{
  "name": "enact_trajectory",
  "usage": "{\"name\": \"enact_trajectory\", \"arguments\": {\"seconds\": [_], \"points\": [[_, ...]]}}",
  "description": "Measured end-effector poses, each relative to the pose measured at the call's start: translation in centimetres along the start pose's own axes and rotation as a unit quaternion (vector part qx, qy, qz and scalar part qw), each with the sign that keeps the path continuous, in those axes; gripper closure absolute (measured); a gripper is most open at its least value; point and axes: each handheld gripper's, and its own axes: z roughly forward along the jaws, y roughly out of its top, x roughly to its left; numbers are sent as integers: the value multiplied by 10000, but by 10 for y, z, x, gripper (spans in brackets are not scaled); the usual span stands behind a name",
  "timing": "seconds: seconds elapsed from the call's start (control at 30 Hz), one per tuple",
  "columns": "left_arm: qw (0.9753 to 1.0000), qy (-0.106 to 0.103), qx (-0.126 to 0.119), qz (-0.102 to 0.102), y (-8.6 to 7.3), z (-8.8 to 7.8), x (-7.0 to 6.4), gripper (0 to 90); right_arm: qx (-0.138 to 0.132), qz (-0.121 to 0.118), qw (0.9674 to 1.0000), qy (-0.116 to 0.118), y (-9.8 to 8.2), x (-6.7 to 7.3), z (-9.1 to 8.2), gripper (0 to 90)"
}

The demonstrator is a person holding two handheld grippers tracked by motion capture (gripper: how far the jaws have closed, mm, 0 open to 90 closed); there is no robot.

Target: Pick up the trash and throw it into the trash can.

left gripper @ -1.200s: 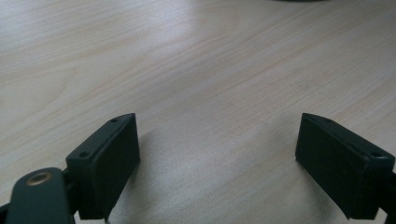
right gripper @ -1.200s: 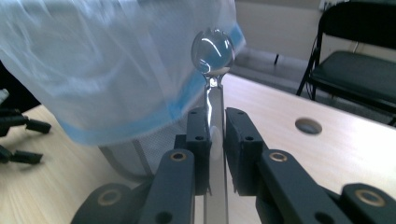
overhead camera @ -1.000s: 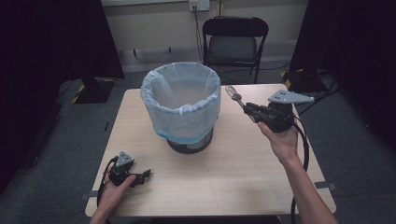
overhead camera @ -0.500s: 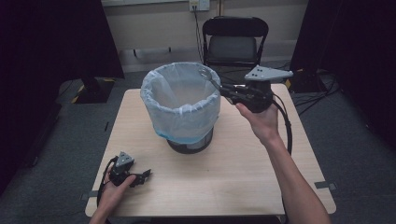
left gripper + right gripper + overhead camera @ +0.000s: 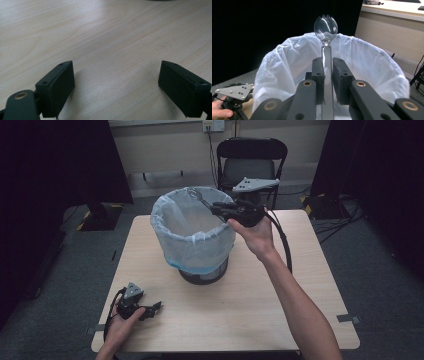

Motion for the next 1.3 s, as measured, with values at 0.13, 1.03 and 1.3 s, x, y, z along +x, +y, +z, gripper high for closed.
{"name": "enact_trajectory", "arguments": {"seconds": [0.13,1.03,1.3], "points": [[10000,-1,-1,-1,0,0,0,131,143,-26,9999,9,6,-1,12,803],[10000,-6,9,22,0,0,0,131,291,347,9987,-228,2,-16,30,437],[10000,-5,11,22,0,0,0,131,105,318,9984,-464,-7,-20,8,324]]}}
